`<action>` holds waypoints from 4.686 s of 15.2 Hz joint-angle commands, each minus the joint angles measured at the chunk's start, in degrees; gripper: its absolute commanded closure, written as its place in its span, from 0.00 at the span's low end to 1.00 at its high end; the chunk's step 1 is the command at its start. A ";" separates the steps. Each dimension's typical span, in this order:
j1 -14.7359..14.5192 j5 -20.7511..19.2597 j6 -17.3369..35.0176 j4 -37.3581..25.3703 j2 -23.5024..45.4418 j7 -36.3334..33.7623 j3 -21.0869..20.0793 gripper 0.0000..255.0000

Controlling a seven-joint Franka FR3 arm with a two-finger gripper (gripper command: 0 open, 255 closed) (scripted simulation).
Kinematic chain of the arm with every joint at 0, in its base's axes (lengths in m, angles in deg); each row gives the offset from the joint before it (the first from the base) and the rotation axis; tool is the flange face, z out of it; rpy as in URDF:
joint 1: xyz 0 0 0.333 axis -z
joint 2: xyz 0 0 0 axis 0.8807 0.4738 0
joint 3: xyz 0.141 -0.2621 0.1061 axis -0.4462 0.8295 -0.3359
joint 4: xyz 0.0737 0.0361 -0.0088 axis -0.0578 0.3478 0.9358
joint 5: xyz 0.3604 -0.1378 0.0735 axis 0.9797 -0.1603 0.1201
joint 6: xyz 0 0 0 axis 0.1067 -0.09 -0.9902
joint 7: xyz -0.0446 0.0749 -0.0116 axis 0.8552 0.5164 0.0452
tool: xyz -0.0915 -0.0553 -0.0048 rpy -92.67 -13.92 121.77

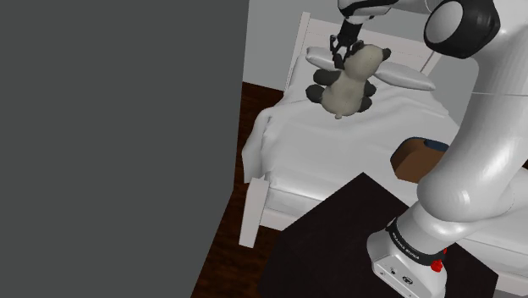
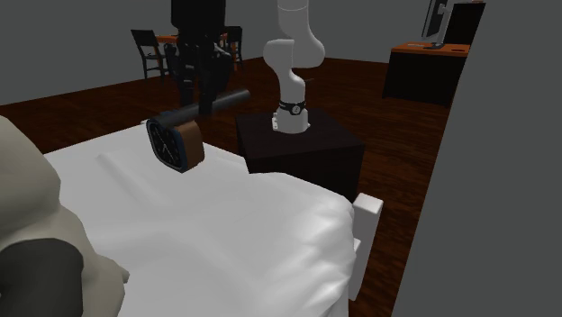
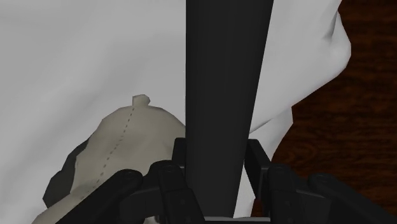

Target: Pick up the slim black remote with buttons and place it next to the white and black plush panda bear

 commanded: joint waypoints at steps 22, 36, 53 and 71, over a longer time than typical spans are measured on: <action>-0.04 -0.23 15.91 12.09 3.87 -1.39 -0.08 1.00; 0.12 -0.16 24.21 15.36 8.94 -2.10 -0.22 1.00; 0.44 0.04 32.91 15.76 17.30 -2.91 -0.49 1.00; 0.86 0.30 39.83 12.06 27.97 -3.72 -0.81 1.00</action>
